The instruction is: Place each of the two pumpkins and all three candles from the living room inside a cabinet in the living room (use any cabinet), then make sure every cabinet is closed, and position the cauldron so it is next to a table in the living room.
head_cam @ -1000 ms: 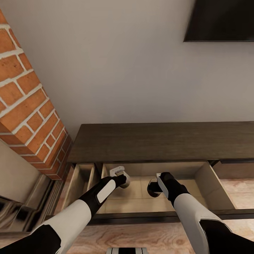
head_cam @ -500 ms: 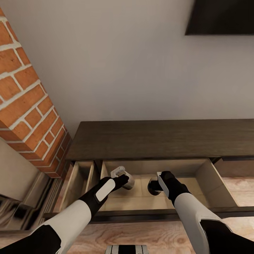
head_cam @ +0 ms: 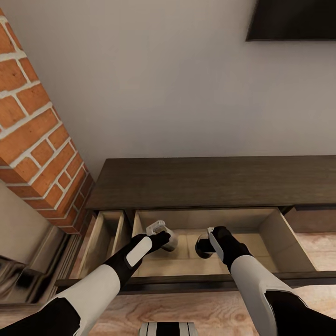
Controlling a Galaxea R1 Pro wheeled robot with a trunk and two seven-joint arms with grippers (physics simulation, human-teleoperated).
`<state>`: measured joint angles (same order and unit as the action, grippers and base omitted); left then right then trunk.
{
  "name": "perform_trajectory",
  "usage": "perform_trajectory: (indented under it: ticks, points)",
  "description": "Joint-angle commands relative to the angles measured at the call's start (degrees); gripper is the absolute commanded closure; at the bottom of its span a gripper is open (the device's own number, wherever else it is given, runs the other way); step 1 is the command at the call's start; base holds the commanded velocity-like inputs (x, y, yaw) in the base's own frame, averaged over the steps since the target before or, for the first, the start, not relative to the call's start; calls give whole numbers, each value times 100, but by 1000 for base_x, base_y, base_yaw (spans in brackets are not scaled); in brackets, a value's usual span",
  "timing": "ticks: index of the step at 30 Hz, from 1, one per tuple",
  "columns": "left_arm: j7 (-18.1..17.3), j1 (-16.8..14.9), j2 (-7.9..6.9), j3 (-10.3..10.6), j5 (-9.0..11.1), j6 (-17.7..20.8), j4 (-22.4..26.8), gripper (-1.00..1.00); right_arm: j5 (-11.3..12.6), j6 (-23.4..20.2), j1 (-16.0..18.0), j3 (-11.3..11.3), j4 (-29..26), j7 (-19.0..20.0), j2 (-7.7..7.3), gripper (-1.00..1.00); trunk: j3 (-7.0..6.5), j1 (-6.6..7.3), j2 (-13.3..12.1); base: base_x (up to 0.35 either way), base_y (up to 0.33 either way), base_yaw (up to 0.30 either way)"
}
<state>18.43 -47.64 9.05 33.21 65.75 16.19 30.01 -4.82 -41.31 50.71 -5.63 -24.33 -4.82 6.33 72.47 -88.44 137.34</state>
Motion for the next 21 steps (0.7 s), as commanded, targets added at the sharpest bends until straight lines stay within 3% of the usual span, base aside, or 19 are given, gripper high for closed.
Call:
perform_trajectory:
  ticks: [1, 2, 3, 4, 6, 8, 13, 19, 21]
  points:
    - [73, -4, 2, -1, -4, 10, 4, 100, -5, 0, 0, 0, -1, -3, 5, 100, 0, 0, 0, 0, 0, 0]
    - [199, -6, 4, 0, -11, 12, 4, 100, -10, 0, 0, 0, -1, -6, 9, 100, 0, 0, 0, 0, 0, 0]
    - [1327, -7, 23, 20, -37, 19, 51, 100, -32, 12, 0, 2, -1, -10, 24, 100, 0, 0, 0, 0, 0, 0]
    - [1800, -8, 36, 28, -41, 22, 80, 100, -34, 15, 0, 1, -2, -12, 25, 100, 0, 0, 0, 0, 0, 0]
    - [2336, -8, 49, 44, -43, 19, 106, 100, -40, 20, 0, 6, -2, -29, 26, 100, 0, 0, 0, 0, 0, 0]
    - [2564, -9, 56, 147, -49, 9, 78, 100, -44, 24, 0, 8, 6, -41, 31, 100, 0, 0, 0, 0, 0, 0]
    - [2634, -1, 66, 626, -8, -51, -75, 100, -45, 40, -35, 15, 45, -14, 43, 100, 0, 0, 0, 0, 0, 0]
    - [2459, 96, 21, 775, 61, -128, 111, 100, -40, 136, -49, 84, 138, 63, 47, 100, 0, 0, 0, 0, 0, 0]
    - [2480, 104, 16, 710, 67, -104, 88, 100, -36, 69, -34, 63, 91, 45, 45, 100, 0, 0, 0, 0, 0, 0]
